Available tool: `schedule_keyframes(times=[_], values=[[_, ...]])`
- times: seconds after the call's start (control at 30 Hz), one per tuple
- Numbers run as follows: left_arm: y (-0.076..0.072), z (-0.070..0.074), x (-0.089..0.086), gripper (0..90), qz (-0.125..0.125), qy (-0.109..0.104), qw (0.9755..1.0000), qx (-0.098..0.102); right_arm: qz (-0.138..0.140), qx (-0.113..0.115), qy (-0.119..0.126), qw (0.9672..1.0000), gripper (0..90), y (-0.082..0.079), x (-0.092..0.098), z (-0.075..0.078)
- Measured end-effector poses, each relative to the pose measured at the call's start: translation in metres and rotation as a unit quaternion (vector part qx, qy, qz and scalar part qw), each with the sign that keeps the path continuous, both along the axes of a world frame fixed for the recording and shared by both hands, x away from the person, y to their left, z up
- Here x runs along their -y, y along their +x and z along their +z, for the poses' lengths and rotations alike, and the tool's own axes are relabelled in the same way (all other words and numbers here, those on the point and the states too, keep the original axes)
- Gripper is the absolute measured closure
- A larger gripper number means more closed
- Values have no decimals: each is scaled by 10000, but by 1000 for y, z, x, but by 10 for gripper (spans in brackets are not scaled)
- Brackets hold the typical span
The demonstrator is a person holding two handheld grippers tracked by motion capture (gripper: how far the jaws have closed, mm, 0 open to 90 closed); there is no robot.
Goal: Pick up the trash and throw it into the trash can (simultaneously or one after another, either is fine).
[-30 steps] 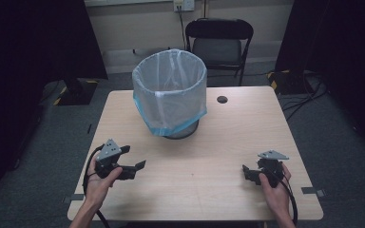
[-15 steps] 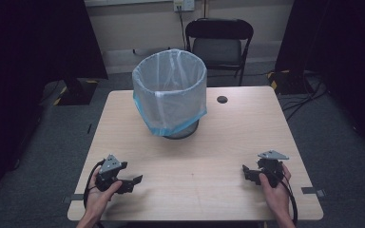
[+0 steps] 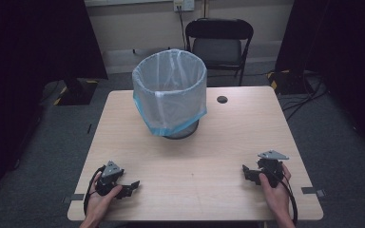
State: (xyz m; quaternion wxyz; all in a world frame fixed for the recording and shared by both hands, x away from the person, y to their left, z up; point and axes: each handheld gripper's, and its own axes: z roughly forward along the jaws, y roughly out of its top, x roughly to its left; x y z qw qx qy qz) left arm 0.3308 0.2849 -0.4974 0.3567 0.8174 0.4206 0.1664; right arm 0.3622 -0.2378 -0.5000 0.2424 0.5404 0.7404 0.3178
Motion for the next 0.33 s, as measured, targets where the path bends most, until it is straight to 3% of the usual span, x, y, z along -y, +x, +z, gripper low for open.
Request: schedule_keyframes(times=[0.07,0.1,0.33], values=[[-1,-1,2,156,-39,117,9999,102,1,4,-2,10000,106,0,0,0],[-2,-3,2,146,-20,59,9999,154,0,1,0,10000,107,0,0,0],[-2,-3,2,142,18,49,9999,151,-2,0,0,10000,106,0,0,0]])
